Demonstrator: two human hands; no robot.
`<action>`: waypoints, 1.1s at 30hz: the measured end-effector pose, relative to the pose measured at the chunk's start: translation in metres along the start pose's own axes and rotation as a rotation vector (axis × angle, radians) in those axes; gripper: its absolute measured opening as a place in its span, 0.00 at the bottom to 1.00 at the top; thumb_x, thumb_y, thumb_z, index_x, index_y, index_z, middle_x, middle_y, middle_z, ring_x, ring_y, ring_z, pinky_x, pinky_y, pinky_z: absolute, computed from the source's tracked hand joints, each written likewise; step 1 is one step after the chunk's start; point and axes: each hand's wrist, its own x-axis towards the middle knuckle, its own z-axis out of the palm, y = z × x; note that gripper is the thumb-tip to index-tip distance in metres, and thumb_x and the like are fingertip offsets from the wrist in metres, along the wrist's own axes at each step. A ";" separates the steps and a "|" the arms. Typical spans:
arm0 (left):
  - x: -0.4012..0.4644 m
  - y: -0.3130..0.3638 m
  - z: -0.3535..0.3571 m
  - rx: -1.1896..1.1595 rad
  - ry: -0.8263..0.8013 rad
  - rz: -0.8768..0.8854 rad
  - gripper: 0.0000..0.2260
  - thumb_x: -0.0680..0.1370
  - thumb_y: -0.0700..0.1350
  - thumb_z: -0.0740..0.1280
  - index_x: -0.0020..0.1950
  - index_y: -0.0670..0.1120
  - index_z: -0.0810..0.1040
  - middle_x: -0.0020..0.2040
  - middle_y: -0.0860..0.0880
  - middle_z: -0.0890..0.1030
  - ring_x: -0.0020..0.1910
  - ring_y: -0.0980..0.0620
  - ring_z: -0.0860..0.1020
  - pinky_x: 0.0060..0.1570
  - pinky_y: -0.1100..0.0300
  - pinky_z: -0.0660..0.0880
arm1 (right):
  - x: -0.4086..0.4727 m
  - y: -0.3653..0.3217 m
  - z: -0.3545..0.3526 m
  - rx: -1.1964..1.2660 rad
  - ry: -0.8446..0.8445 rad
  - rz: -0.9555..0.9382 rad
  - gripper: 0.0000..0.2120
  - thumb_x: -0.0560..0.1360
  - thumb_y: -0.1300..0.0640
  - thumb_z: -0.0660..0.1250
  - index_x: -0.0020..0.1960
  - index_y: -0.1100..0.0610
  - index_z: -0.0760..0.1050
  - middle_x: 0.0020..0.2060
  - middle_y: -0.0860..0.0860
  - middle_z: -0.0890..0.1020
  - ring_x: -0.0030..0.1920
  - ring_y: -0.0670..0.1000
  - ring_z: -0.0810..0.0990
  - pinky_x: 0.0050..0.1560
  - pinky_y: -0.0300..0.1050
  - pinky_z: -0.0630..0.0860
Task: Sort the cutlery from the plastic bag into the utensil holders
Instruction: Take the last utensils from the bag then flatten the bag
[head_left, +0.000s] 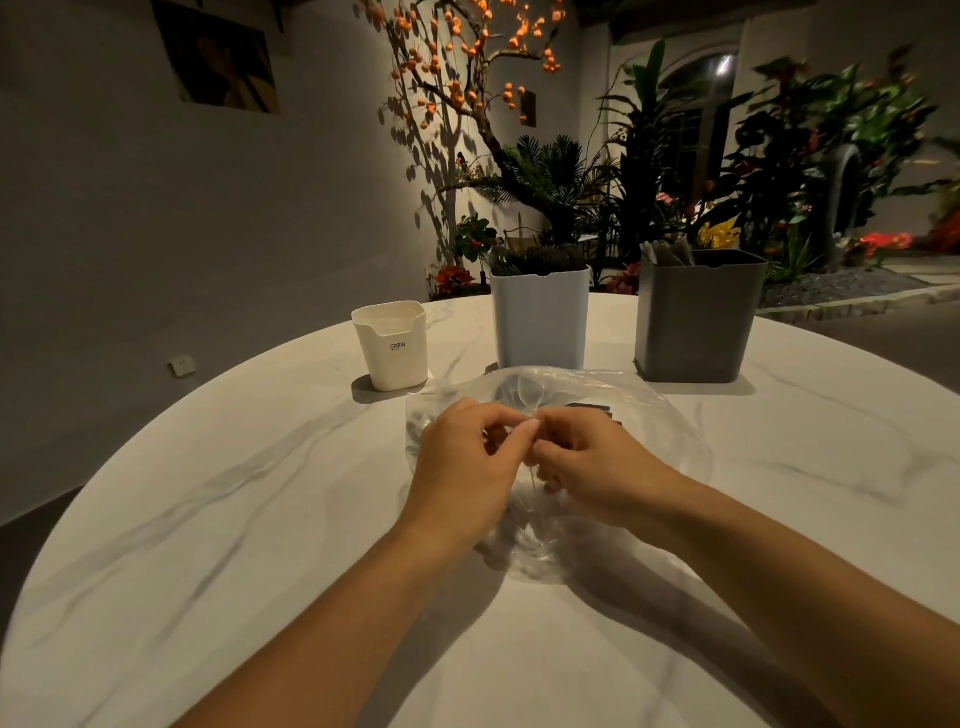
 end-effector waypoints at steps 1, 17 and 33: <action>-0.001 0.001 0.000 0.000 -0.020 -0.016 0.08 0.81 0.53 0.66 0.56 0.53 0.83 0.50 0.56 0.80 0.47 0.59 0.79 0.43 0.75 0.75 | 0.000 0.000 0.000 0.013 0.020 -0.010 0.08 0.82 0.57 0.63 0.50 0.46 0.78 0.42 0.46 0.83 0.42 0.49 0.82 0.44 0.36 0.81; 0.000 0.016 0.007 -0.475 -0.119 -0.102 0.11 0.85 0.52 0.54 0.52 0.64 0.74 0.48 0.66 0.78 0.46 0.72 0.80 0.42 0.74 0.74 | -0.001 -0.013 0.004 0.191 0.187 -0.155 0.10 0.83 0.59 0.60 0.54 0.45 0.76 0.47 0.43 0.83 0.48 0.43 0.84 0.51 0.37 0.81; 0.009 0.014 -0.010 -0.607 0.207 -0.164 0.11 0.84 0.48 0.59 0.55 0.51 0.82 0.33 0.56 0.81 0.38 0.55 0.83 0.49 0.59 0.82 | -0.004 -0.015 -0.001 0.236 0.094 -0.063 0.08 0.84 0.54 0.53 0.53 0.54 0.70 0.47 0.53 0.84 0.43 0.51 0.86 0.45 0.48 0.84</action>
